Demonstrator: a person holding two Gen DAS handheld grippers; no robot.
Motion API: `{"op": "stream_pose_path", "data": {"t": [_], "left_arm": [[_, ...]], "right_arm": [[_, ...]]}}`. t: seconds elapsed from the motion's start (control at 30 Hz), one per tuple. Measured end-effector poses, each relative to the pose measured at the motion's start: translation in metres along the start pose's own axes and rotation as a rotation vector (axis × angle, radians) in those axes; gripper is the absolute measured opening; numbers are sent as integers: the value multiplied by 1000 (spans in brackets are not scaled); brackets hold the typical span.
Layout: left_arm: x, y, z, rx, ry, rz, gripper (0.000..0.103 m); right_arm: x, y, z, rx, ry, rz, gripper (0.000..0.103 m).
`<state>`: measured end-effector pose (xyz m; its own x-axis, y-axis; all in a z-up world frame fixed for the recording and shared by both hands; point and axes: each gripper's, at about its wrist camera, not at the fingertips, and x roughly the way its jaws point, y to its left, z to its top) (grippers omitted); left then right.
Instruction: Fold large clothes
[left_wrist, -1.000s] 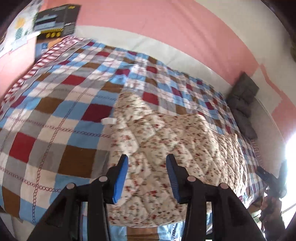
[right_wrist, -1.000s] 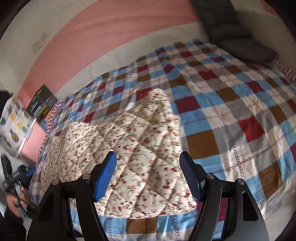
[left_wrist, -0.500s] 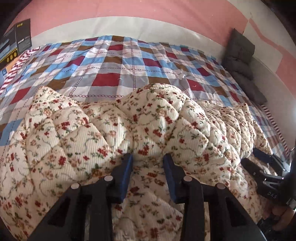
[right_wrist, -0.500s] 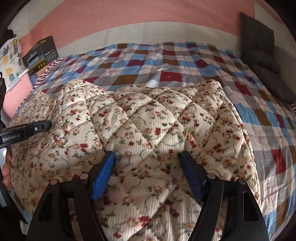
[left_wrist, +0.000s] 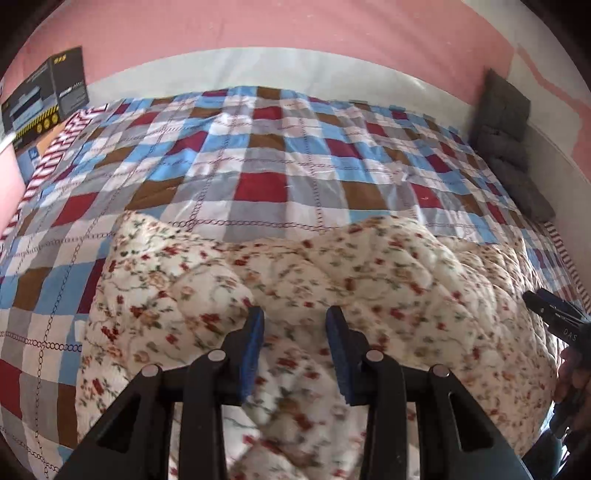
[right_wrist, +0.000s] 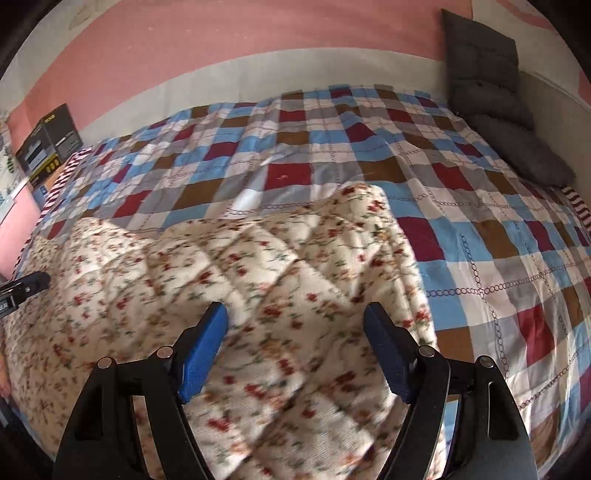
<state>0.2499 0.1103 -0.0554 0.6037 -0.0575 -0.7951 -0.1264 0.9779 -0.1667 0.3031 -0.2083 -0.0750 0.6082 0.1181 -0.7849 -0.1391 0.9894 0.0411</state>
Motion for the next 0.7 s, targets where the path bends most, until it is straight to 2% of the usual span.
{"op": "stream_pose_path", "data": {"t": [0.13, 0.27, 0.43, 0.57, 0.63, 0.7], "left_arm": [[28, 30, 0, -70, -4, -19, 36], [41, 25, -7, -47, -52, 22, 36], [42, 32, -6, -74, -51, -14, 36], [29, 23, 6, -48, 2, 25, 36], [11, 18, 8, -46, 4, 33, 35], [-13, 13, 3, -54, -10, -5, 35]], "right_arm": [[32, -22, 3, 28, 26, -3, 75], [48, -23, -2, 39, -4, -52, 76], [50, -26, -3, 57, -12, -40, 76], [34, -25, 8, 67, 28, -47, 76], [11, -17, 10, 65, 2, -63, 76], [-15, -4, 5, 58, -24, -4, 76]]}}
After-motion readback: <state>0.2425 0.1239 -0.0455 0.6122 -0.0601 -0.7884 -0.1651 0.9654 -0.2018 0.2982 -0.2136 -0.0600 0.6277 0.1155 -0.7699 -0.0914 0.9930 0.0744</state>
